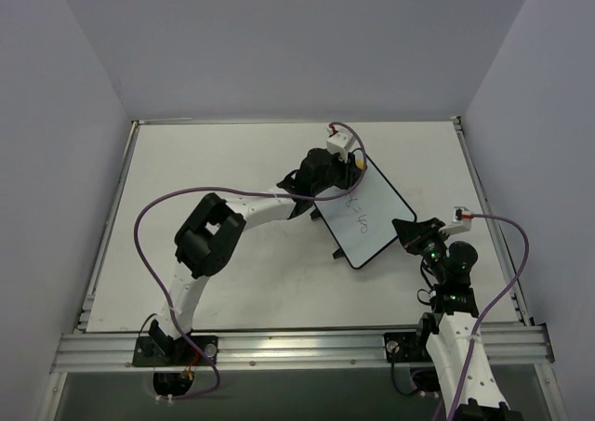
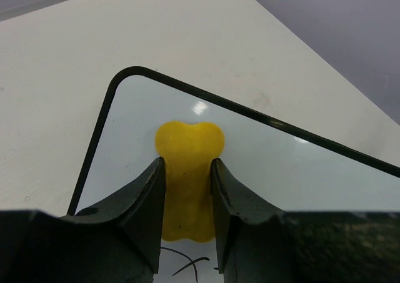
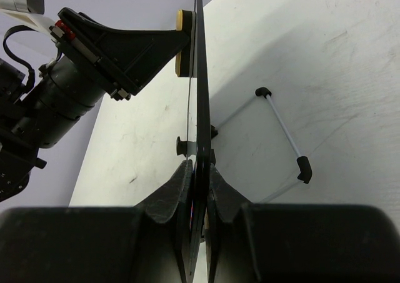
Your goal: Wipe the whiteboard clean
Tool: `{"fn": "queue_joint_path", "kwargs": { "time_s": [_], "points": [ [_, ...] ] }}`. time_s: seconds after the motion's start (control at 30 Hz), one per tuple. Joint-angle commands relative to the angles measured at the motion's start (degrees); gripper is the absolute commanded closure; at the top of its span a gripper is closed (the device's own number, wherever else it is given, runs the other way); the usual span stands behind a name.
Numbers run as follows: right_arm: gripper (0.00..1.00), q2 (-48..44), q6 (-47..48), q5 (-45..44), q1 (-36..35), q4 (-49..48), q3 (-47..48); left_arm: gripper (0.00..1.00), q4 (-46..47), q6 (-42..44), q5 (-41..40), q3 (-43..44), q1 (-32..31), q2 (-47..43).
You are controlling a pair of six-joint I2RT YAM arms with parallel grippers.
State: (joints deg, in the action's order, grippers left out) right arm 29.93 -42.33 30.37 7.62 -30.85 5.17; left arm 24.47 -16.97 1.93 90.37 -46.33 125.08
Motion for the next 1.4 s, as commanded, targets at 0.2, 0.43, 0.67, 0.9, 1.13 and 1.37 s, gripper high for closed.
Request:
{"fn": "queue_joint_path", "kwargs": {
  "time_s": [0.2,0.43,0.67,0.9,1.13,1.37],
  "points": [
    [1.00,-0.23,4.62,0.74,-1.11,-0.70,2.57,0.98,-3.99,-2.45,3.78,2.18,1.68,2.45],
    [1.00,-0.14,4.71,0.66,-1.29,-0.61,2.65,0.98,-2.24,-3.33,4.74,-0.10,2.64,1.66],
    [1.00,-0.05,4.80,0.48,-1.38,-0.61,2.83,0.98,-0.65,-2.36,6.15,-3.17,1.33,0.26],
    [1.00,0.04,4.80,0.39,-1.46,-0.79,2.83,0.98,2.77,-3.24,6.24,-9.32,-0.17,-2.20],
    [1.00,-0.66,4.80,0.39,-1.64,-0.44,2.65,0.98,5.41,-4.21,4.83,-14.95,0.36,-3.79],
    [1.00,-1.54,4.80,0.30,-1.73,0.53,2.74,0.98,6.47,-5.70,3.17,-17.76,1.76,-3.79]
  ]
}}
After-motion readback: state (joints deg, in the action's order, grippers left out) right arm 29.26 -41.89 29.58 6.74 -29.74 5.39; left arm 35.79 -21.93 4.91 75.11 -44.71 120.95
